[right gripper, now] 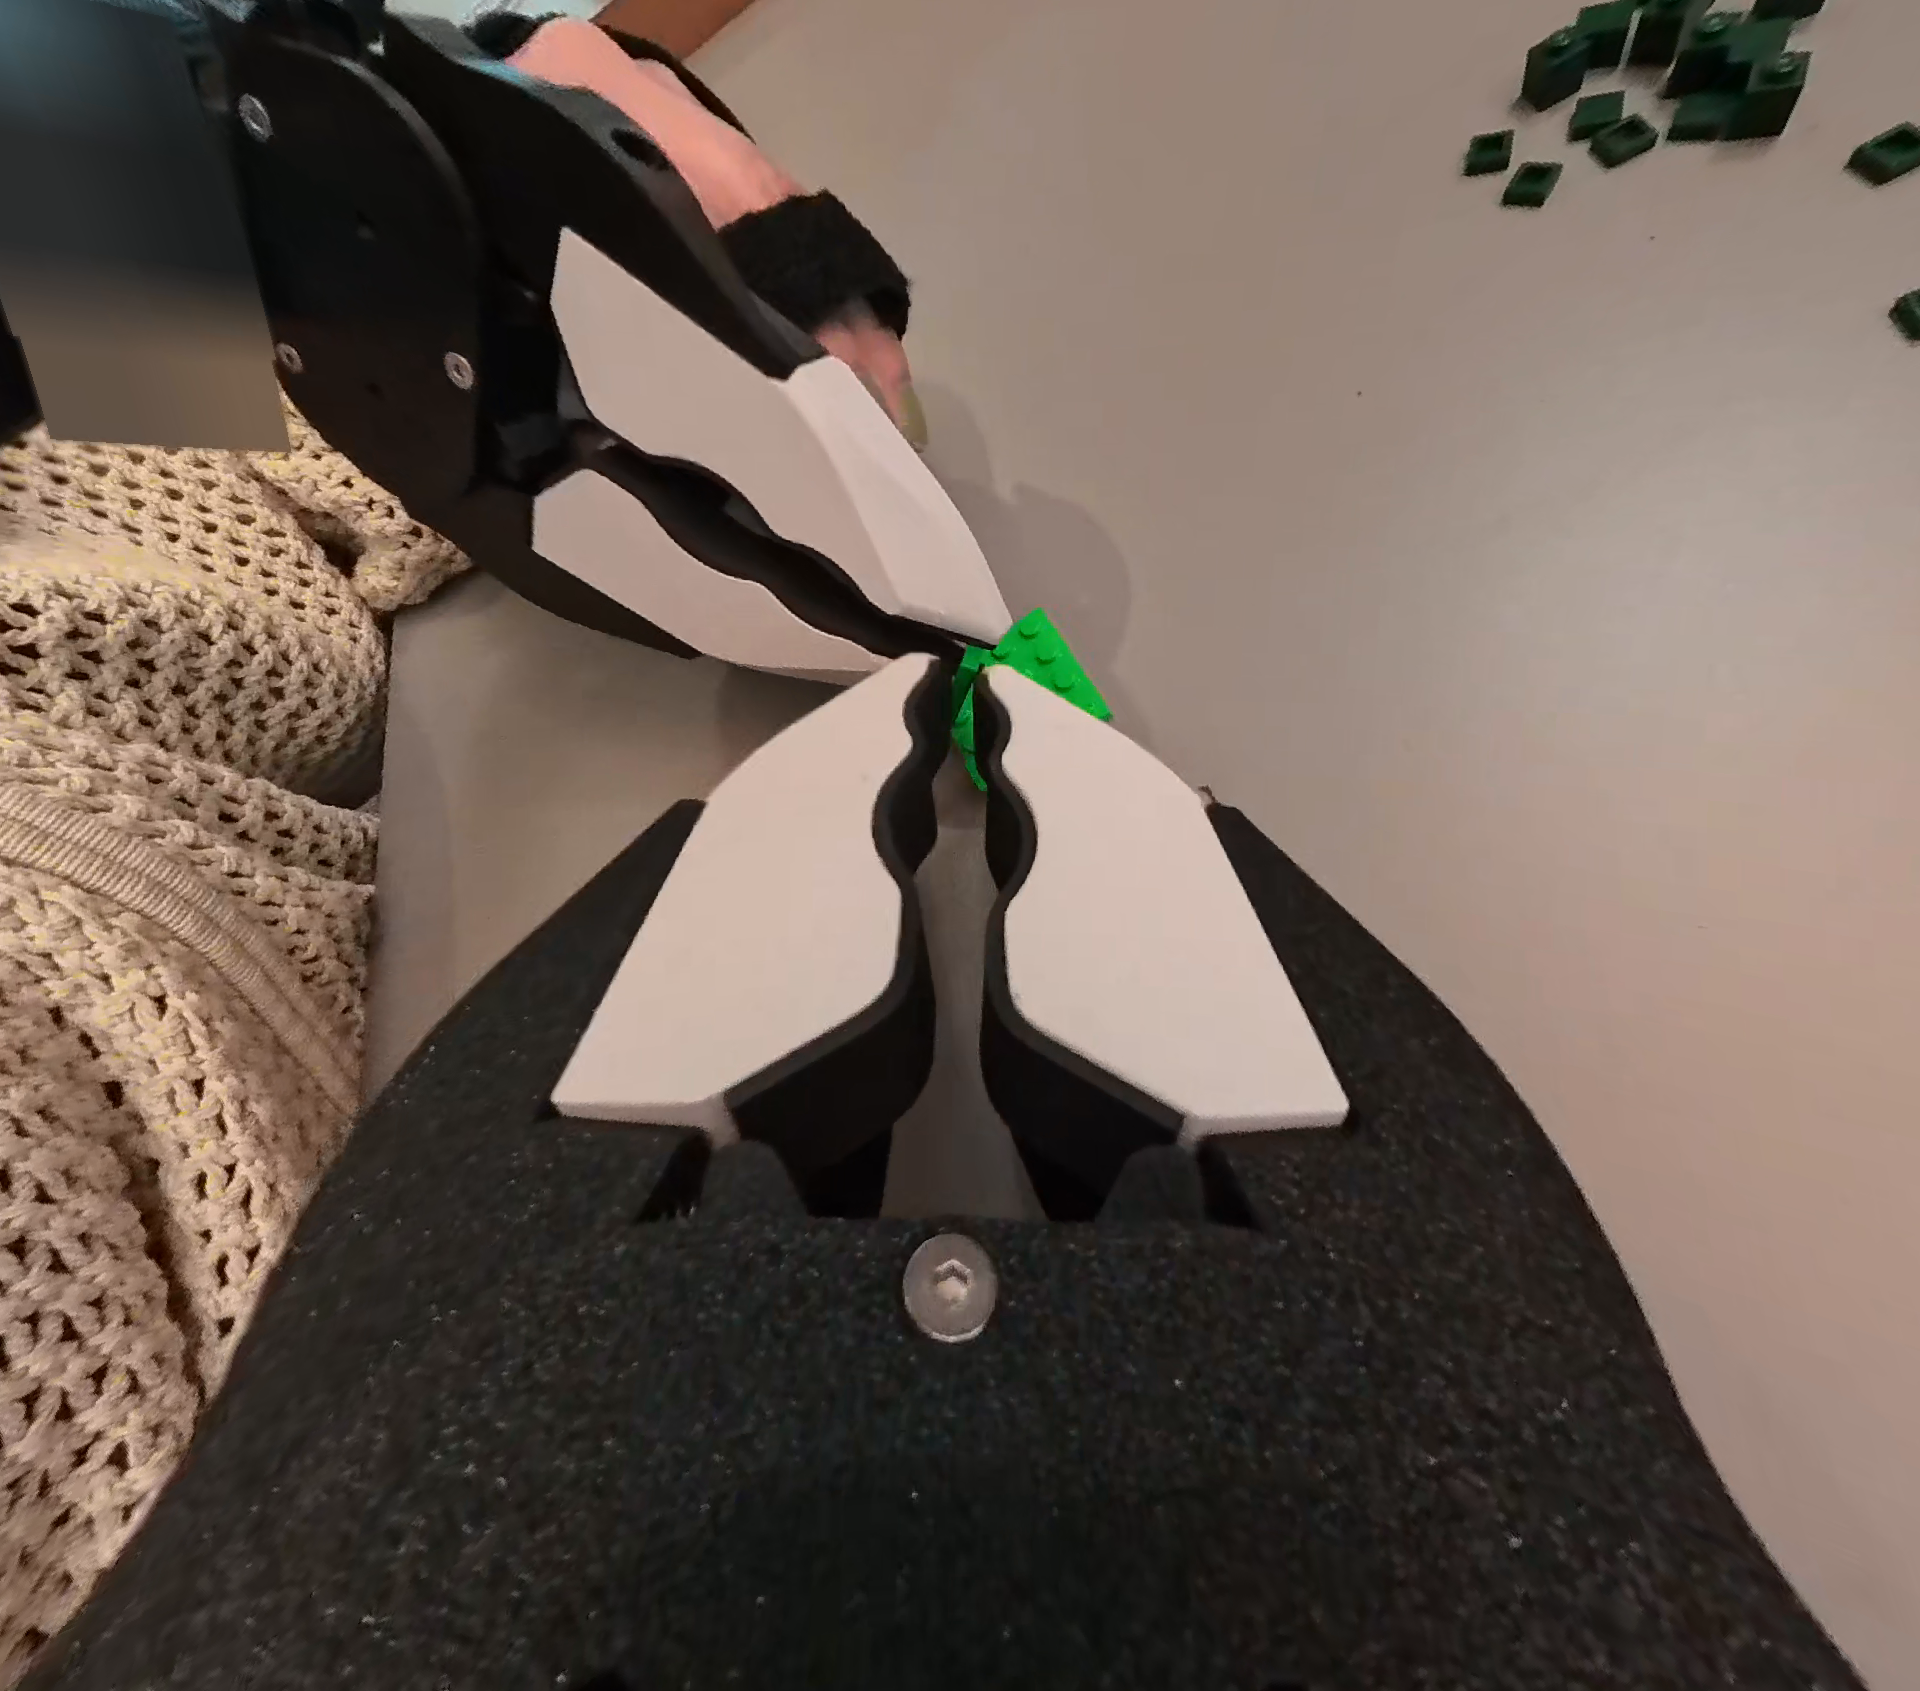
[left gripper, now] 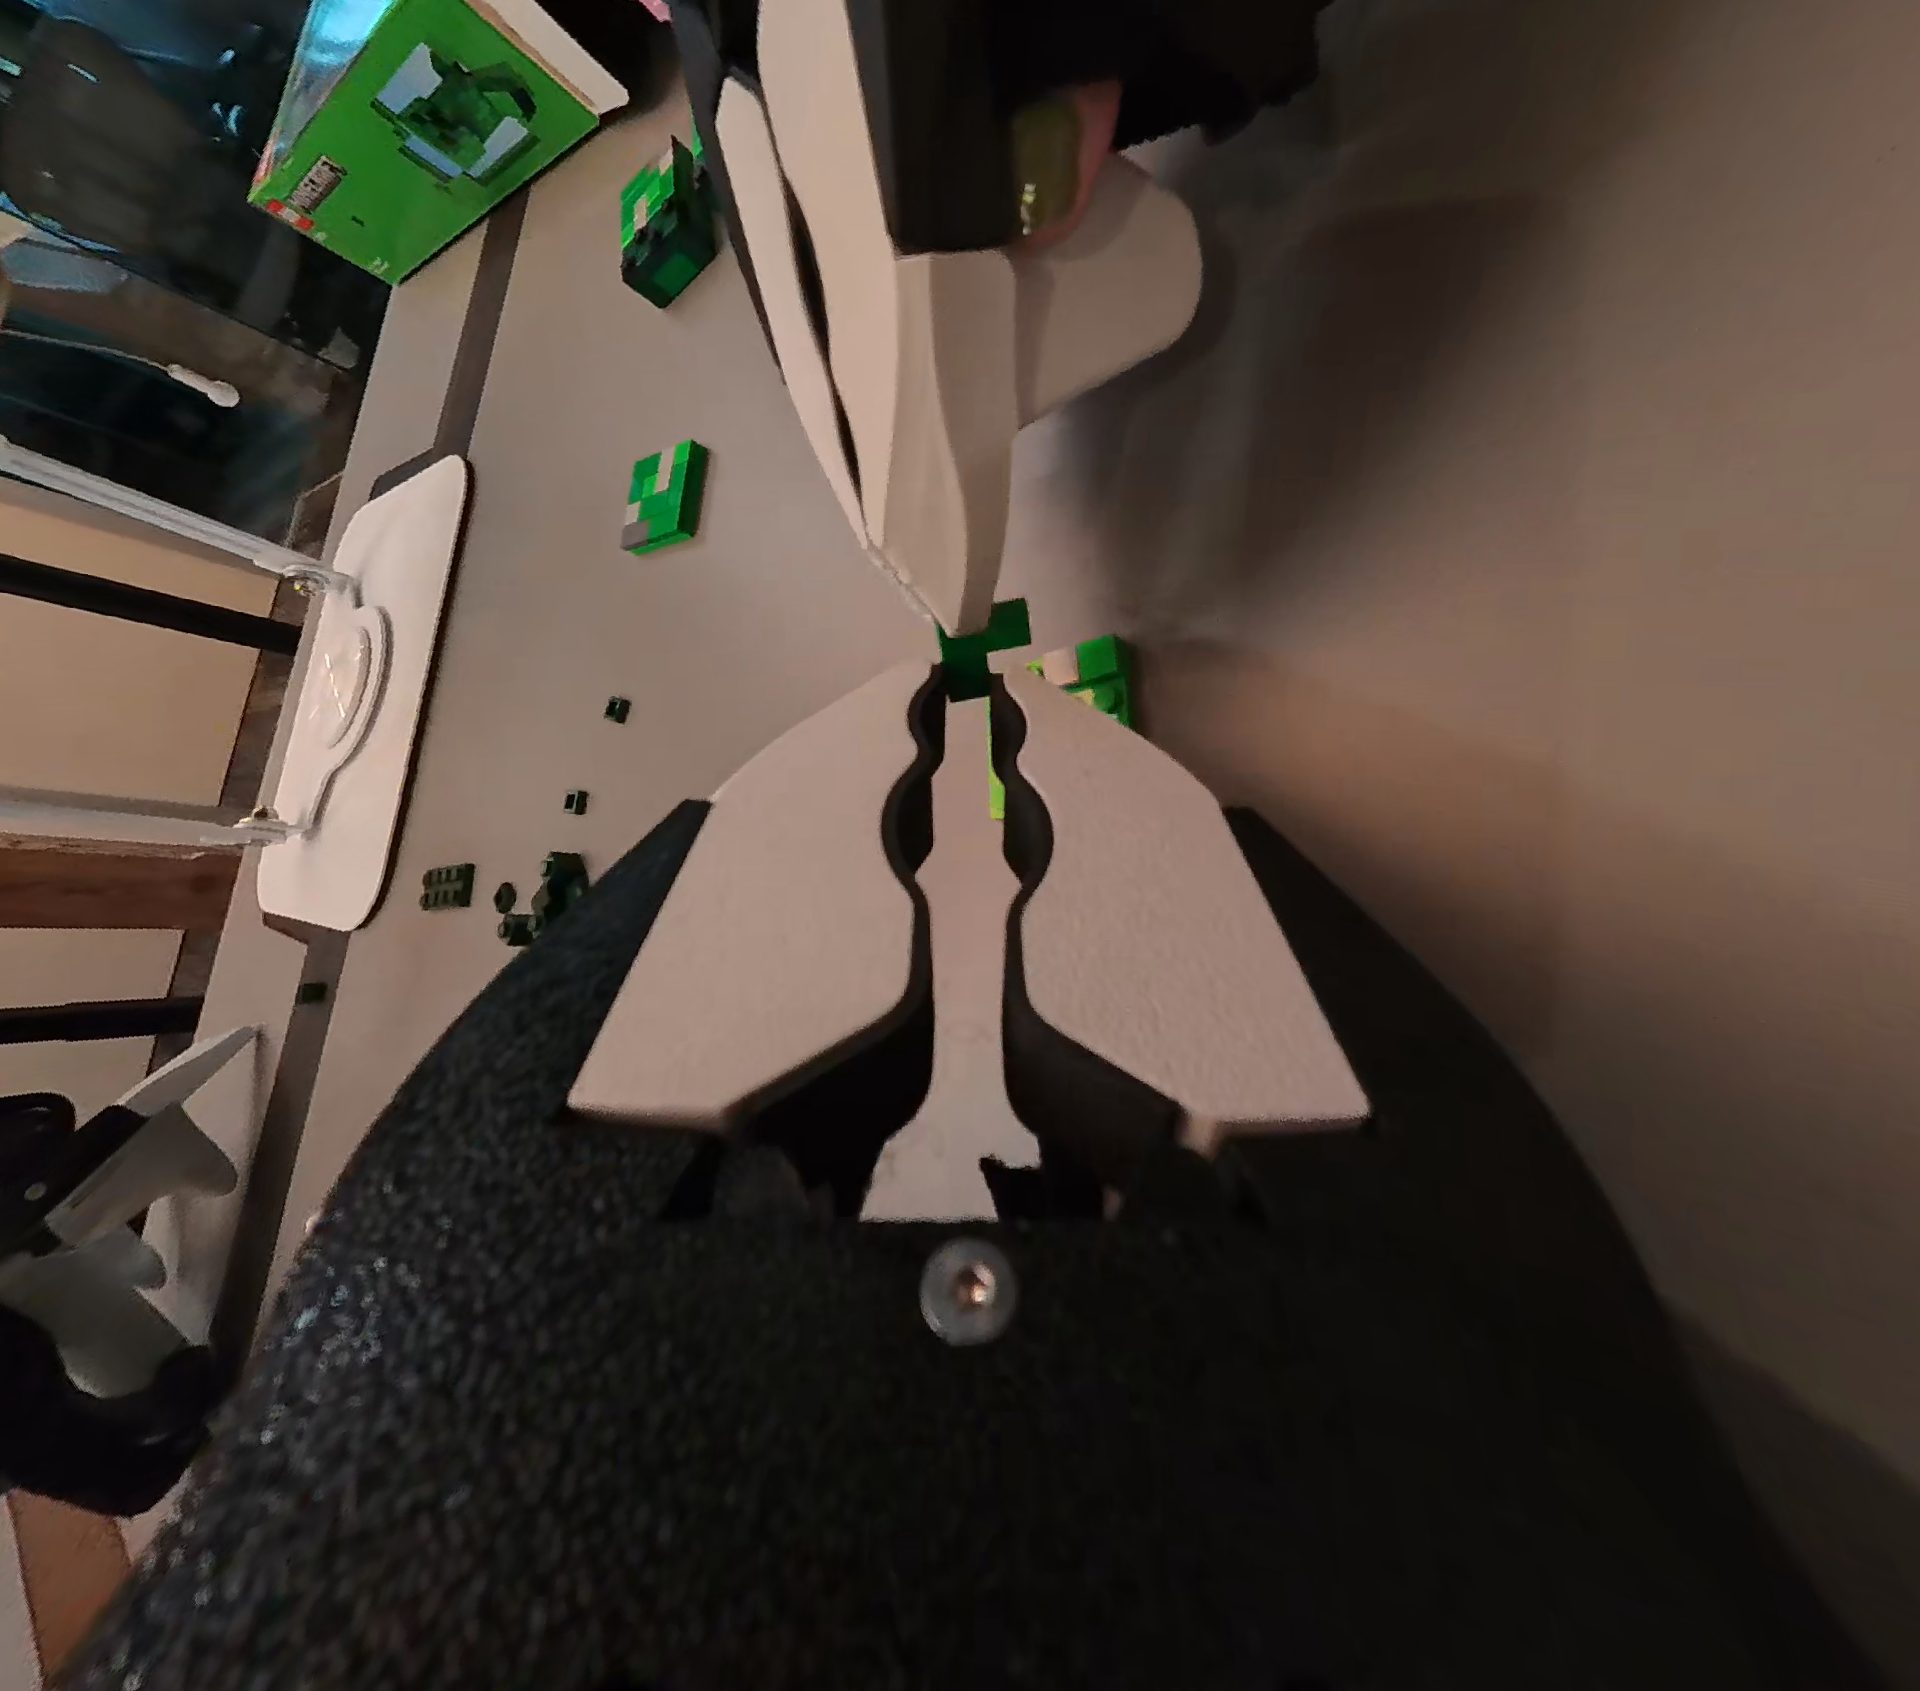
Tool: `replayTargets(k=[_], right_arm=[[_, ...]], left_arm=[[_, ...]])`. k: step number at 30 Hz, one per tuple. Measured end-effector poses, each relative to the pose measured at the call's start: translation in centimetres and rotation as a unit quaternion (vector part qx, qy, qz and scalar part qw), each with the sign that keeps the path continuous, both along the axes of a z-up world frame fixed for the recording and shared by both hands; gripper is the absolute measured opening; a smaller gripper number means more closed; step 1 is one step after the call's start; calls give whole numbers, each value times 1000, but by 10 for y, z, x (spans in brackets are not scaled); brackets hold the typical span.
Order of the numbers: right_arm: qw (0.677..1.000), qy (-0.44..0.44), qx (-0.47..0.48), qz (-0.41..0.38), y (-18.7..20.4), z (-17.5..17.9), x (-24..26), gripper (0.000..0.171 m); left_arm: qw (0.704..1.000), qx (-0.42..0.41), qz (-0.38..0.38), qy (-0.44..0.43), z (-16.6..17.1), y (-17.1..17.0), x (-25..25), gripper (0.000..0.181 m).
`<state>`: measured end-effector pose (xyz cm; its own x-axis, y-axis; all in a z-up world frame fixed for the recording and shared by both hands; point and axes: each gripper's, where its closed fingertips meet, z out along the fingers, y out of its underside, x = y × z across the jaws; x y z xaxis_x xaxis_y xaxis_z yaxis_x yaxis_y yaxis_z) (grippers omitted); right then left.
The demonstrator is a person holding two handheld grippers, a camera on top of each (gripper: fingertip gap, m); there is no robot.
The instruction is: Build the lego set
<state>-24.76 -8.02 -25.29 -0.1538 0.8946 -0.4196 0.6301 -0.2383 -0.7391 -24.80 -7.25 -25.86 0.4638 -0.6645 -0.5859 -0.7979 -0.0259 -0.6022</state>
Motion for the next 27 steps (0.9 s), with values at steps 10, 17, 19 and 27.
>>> replayTargets(k=[10,17,19,27], right_arm=[[999,8,-42,-22,10,0,2,2],[995,8,-89,-40,15,-4,3,2],[994,7,-97,-43,15,-4,3,2],[991,6,-122,-49,15,-4,2,2]], left_arm=[[989,-125,12,-82,-13,-10,-4,49],[987,-138,19,-81,-20,-9,-11,45],[985,-144,17,-89,-21,-9,-9,42],[975,-181,27,-123,-25,-11,-5,29]])
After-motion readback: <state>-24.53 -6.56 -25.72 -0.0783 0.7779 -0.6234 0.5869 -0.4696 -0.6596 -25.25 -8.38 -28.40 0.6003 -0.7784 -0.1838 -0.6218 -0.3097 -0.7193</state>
